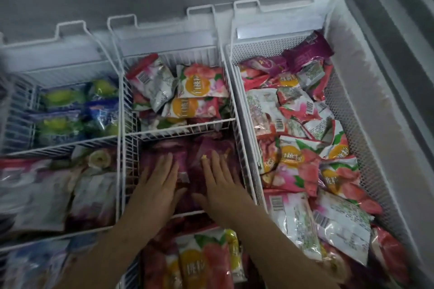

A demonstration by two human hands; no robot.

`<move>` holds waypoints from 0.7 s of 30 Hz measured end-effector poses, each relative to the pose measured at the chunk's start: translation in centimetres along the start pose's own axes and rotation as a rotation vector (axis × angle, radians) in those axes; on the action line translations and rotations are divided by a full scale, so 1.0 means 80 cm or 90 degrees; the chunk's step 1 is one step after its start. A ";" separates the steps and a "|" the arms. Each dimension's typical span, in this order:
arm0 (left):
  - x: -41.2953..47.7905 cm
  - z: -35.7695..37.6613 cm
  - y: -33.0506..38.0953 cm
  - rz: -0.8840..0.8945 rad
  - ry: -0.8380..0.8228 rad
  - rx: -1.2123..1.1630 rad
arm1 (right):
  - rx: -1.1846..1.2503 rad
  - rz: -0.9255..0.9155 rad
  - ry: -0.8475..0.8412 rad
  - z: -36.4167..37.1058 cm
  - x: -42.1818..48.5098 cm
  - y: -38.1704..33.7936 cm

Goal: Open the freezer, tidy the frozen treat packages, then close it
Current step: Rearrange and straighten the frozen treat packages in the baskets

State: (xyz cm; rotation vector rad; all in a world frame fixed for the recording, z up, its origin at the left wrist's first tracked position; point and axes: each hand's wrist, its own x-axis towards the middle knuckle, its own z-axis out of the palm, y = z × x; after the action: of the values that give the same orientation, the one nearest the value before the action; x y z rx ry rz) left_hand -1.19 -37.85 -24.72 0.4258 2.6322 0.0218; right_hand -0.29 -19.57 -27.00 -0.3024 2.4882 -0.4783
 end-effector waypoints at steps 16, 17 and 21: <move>0.014 0.005 0.028 -0.011 0.063 -0.188 | 0.010 -0.052 0.063 -0.034 -0.006 0.010; 0.025 -0.011 0.039 0.010 0.132 -0.243 | 0.034 -0.073 0.143 -0.050 -0.007 0.017; 0.118 -0.081 0.104 0.143 0.301 -0.330 | 0.081 0.007 0.396 -0.138 0.004 0.096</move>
State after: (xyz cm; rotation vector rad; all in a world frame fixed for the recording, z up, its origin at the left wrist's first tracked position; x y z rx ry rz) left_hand -9.62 -26.72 -22.44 0.5786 2.8575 0.9575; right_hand -7.84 -9.75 -21.76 -0.0930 3.0326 -0.8243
